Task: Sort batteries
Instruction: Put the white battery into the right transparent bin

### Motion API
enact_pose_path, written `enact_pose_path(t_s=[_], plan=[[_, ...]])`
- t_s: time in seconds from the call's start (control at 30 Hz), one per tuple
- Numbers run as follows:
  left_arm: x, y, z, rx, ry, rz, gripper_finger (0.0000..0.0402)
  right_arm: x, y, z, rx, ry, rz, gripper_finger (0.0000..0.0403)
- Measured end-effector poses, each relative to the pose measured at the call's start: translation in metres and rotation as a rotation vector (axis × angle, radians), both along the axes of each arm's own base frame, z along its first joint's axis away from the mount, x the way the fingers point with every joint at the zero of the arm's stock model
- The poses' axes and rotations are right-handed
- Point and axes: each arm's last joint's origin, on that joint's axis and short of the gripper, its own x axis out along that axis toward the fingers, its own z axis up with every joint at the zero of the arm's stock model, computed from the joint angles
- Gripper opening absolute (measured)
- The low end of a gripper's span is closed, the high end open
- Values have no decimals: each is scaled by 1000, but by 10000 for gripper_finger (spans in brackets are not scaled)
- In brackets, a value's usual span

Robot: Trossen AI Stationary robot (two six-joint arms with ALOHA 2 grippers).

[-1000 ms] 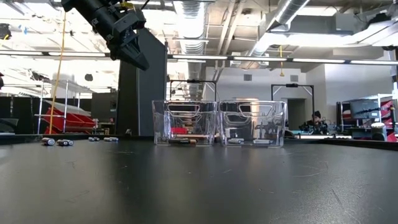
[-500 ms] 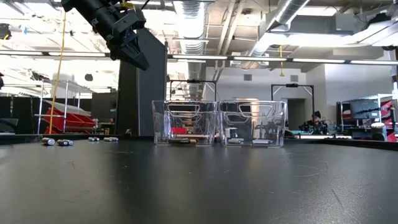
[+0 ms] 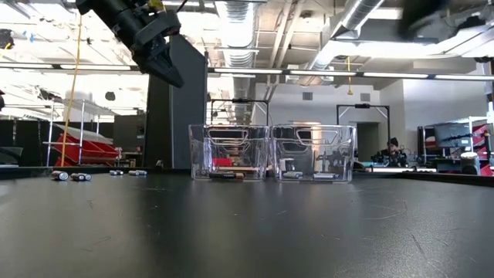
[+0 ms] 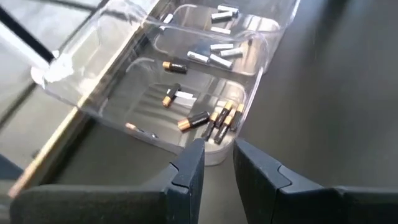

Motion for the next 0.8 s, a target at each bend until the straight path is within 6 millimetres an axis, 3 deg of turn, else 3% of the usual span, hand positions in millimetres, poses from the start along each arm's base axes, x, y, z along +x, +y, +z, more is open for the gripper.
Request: enact_pose_path(t_s=[0.23, 0.4, 0.63, 0.8], plan=[[-8, 13, 3, 64, 22, -127, 82, 62, -81, 12, -54, -150, 39, 17], [-20, 23, 11, 105, -7, -178, 82, 94, -146, 10, -131, -229, -32, 17], [-42, 28, 21, 153, -22, -175, 82, 125, -222, -19, -90, -262, -67, 17], [-52, 30, 24, 152, -18, -133, 82, 130, -263, -53, -14, -190, -123, 17]])
